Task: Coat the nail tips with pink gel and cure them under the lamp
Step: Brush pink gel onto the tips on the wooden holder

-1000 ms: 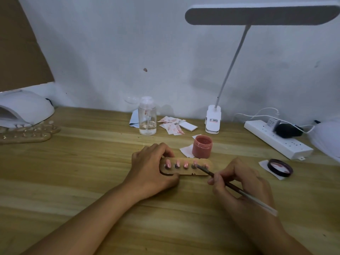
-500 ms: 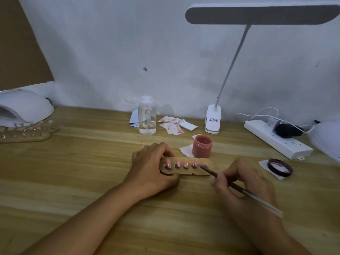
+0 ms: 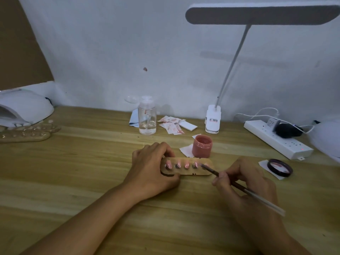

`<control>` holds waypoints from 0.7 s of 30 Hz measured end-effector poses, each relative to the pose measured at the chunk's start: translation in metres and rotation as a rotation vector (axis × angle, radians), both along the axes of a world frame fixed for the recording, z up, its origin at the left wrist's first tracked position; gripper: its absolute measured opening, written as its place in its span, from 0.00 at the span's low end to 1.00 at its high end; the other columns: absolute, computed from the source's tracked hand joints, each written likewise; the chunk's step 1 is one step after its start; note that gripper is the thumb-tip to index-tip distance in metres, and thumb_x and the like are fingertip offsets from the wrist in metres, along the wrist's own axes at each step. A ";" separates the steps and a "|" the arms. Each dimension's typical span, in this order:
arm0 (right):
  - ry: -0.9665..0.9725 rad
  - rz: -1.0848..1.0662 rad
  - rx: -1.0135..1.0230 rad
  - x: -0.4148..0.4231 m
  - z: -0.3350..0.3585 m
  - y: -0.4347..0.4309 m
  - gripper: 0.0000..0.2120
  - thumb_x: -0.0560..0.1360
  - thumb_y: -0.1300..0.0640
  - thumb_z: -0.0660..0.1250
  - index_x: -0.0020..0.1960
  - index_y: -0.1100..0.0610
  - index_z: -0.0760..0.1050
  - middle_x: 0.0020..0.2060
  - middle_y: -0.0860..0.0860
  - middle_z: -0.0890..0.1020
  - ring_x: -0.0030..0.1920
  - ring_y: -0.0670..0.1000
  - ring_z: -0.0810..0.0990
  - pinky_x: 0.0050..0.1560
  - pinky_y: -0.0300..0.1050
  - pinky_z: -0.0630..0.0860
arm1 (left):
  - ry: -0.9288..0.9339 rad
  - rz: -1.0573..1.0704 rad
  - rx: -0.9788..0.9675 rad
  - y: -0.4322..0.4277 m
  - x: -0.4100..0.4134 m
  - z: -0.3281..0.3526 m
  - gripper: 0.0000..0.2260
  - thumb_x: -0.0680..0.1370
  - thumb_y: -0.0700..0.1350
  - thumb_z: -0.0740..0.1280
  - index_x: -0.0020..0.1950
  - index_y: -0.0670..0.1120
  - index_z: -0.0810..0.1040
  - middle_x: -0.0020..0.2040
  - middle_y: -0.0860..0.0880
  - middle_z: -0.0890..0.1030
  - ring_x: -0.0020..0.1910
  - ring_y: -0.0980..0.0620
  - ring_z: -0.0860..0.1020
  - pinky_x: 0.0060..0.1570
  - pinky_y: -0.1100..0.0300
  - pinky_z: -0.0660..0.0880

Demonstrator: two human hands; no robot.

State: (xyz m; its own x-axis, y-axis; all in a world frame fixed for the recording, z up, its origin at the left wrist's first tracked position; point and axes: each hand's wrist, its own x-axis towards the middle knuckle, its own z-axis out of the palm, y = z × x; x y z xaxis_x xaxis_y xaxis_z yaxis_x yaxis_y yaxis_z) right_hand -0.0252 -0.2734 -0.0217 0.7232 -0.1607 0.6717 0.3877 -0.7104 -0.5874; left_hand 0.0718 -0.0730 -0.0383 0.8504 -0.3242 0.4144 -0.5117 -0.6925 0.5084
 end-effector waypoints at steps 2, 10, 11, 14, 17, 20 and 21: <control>0.007 0.004 -0.014 0.001 0.001 0.001 0.09 0.73 0.58 0.70 0.35 0.54 0.73 0.31 0.46 0.79 0.40 0.45 0.79 0.49 0.57 0.77 | 0.002 -0.002 -0.004 0.000 0.000 0.000 0.16 0.62 0.60 0.69 0.46 0.62 0.69 0.46 0.62 0.75 0.49 0.63 0.72 0.57 0.60 0.59; -0.006 0.014 -0.049 -0.001 0.002 0.002 0.09 0.70 0.62 0.71 0.34 0.57 0.73 0.29 0.45 0.76 0.38 0.44 0.77 0.48 0.60 0.76 | 0.004 -0.011 0.001 0.000 0.000 0.001 0.16 0.63 0.59 0.70 0.46 0.61 0.69 0.46 0.61 0.75 0.49 0.62 0.72 0.58 0.60 0.59; -0.025 0.009 -0.047 -0.001 0.001 0.002 0.08 0.69 0.61 0.71 0.34 0.56 0.73 0.29 0.45 0.76 0.37 0.44 0.77 0.47 0.61 0.76 | 0.002 -0.010 0.001 0.000 0.000 0.001 0.16 0.63 0.59 0.70 0.46 0.61 0.69 0.46 0.61 0.75 0.49 0.62 0.72 0.58 0.60 0.59; -0.110 0.015 -0.031 -0.002 0.003 0.005 0.09 0.70 0.52 0.64 0.35 0.56 0.74 0.30 0.44 0.78 0.37 0.45 0.78 0.45 0.59 0.78 | -0.018 0.001 0.010 -0.001 0.000 0.000 0.16 0.63 0.59 0.69 0.46 0.60 0.69 0.46 0.62 0.75 0.49 0.62 0.72 0.58 0.60 0.59; -0.155 0.091 -0.055 -0.001 0.002 0.013 0.07 0.72 0.51 0.63 0.38 0.52 0.76 0.33 0.41 0.79 0.40 0.41 0.79 0.44 0.59 0.79 | -0.064 0.012 0.026 -0.003 -0.001 0.000 0.15 0.63 0.60 0.68 0.46 0.61 0.68 0.44 0.62 0.74 0.48 0.62 0.71 0.56 0.61 0.59; -0.116 0.125 -0.043 0.002 -0.002 0.016 0.06 0.73 0.51 0.63 0.39 0.51 0.75 0.40 0.39 0.80 0.42 0.38 0.80 0.46 0.60 0.79 | -0.101 0.002 0.044 -0.003 -0.002 -0.001 0.16 0.63 0.62 0.67 0.46 0.62 0.67 0.44 0.63 0.73 0.47 0.62 0.71 0.56 0.61 0.59; -0.096 0.127 -0.038 0.003 -0.003 0.015 0.06 0.73 0.51 0.63 0.39 0.50 0.75 0.41 0.39 0.80 0.43 0.38 0.80 0.47 0.60 0.78 | -0.108 -0.004 0.049 -0.003 -0.002 -0.001 0.16 0.63 0.62 0.67 0.46 0.62 0.66 0.44 0.63 0.73 0.47 0.62 0.71 0.56 0.62 0.59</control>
